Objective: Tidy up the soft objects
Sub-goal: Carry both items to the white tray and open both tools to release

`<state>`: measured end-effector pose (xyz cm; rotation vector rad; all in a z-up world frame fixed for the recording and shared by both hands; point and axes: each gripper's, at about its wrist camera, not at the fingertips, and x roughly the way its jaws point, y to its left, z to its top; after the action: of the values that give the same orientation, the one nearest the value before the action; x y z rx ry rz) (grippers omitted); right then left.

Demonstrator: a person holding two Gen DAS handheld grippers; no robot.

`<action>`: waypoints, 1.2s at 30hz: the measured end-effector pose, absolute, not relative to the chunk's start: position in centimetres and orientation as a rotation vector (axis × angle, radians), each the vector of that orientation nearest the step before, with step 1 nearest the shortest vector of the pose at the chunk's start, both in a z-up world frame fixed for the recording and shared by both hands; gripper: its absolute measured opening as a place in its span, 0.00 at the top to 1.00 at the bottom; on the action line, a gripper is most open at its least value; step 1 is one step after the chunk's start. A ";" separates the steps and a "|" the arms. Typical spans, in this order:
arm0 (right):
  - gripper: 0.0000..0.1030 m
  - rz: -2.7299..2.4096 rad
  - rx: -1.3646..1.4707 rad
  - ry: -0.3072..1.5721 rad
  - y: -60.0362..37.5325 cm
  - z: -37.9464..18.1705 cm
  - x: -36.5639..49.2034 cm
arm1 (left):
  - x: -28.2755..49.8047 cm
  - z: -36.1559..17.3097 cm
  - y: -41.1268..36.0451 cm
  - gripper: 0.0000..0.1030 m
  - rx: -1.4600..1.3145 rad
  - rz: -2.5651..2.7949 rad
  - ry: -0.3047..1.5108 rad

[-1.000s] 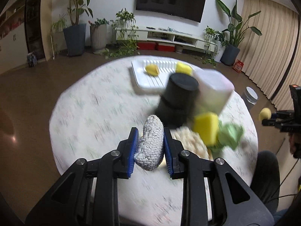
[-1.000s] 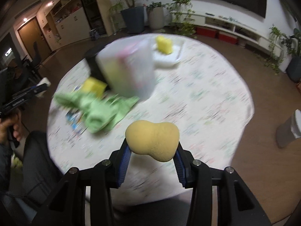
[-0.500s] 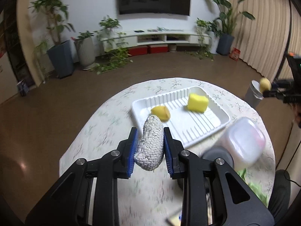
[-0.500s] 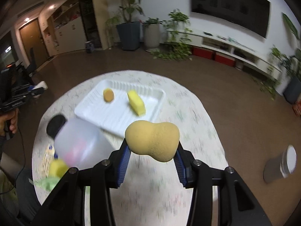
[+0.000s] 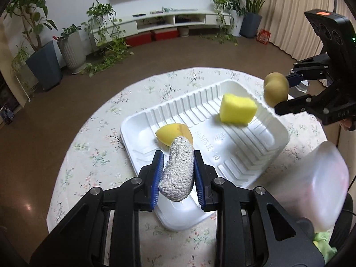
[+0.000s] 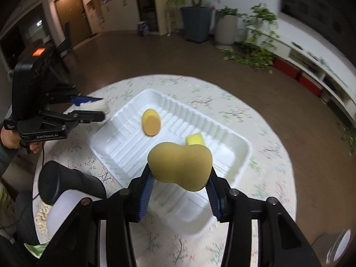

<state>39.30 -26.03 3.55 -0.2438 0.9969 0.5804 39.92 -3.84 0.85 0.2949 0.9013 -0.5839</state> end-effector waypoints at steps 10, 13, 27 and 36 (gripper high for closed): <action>0.54 0.674 -0.301 1.078 -23.8 -0.5 41.4 | 41.1 -3.0 -5.5 0.76 0.344 -0.648 0.968; 0.54 0.690 -0.330 1.107 -23.1 -1.9 41.9 | 41.6 -3.8 -5.7 0.76 0.354 -0.651 0.986; 0.48 0.686 -0.392 1.152 -22.8 -5.0 42.0 | 42.6 -5.8 -6.9 0.74 0.378 -0.612 1.034; 0.29 0.655 -0.403 1.125 -22.9 -4.4 41.5 | 42.9 -5.6 -6.0 0.42 0.348 -0.583 1.013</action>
<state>41.49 -22.88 -4.41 -0.4034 1.1246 0.6555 42.91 -6.02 -5.58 0.3477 1.0130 -0.5827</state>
